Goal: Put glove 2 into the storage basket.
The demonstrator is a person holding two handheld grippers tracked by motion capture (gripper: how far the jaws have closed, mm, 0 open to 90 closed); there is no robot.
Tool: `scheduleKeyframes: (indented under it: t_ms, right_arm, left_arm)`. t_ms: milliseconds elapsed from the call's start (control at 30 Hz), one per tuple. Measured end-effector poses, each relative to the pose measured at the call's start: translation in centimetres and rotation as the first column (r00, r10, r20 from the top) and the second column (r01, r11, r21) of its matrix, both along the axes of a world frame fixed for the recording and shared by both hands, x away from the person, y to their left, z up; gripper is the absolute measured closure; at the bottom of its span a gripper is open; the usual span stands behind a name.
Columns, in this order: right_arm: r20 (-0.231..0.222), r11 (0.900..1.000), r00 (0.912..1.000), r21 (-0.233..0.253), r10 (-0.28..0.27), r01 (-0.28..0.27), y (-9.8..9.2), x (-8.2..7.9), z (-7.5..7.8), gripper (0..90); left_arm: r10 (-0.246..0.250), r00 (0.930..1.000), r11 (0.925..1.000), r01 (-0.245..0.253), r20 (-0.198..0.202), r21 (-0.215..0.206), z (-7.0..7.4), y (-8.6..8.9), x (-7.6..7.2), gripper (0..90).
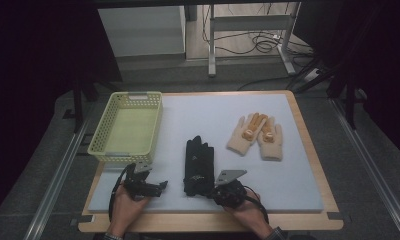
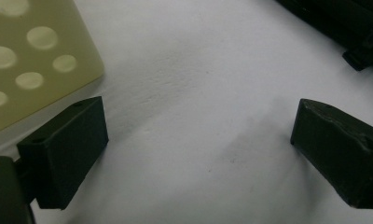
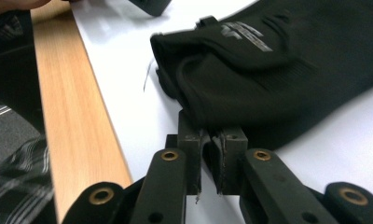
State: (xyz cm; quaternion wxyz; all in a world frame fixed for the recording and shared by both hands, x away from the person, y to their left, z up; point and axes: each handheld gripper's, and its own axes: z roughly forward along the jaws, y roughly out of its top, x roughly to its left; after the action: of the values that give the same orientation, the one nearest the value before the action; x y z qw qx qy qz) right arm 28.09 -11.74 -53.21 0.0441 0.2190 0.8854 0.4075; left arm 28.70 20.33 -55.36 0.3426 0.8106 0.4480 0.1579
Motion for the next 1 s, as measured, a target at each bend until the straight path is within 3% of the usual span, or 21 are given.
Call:
scheduleKeyframes:
  t_ms: [133,233,433,567,733,1000]
  right_arm:
    - [0.027,0.998,0.9975,-0.014,-0.065,0.066,-2.4,0.1,0.4,82.0]
    - [0.006,0.996,0.9955,-0.001,-0.094,0.094,-2.9,1.0,0.2,83.0]
    - [-0.003,0.998,0.998,0.002,-0.063,0.063,-0.8,1.8,-0.5,83.8]
    - [0.02,0.999,0.999,-0.008,-0.039,0.039,0.7,1.9,-0.6,83.5]
    - [0.023,0.999,0.999,-0.013,-0.039,0.039,2.6,2.7,-0.7,83.3]
    - [0.05,0.998,0.9974,-0.029,-0.051,0.052,5.6,4.2,-0.8,83.3]
  left_arm:
    - [0.0,1.0,1.0,0.0,0.0,0.001,0.0,0.0,0.0,4.1]
    - [0.001,1.0,1.0,-0.001,0.001,0.001,0.0,0.0,0.0,4.1]
    - [-0.008,1.0,1.0,0.008,-0.003,-0.005,0.0,0.0,0.0,3.0]
    - [-0.016,0.9999,0.9999,0.016,-0.003,0.005,0.0,0.3,-0.2,2.4]
    - [-0.02,0.9998,0.9998,0.02,-0.002,0.004,0.0,1.2,-0.3,2.3]
    - [-0.02,0.9998,0.9998,0.02,-0.002,0.006,-0.1,1.3,-0.3,2.5]
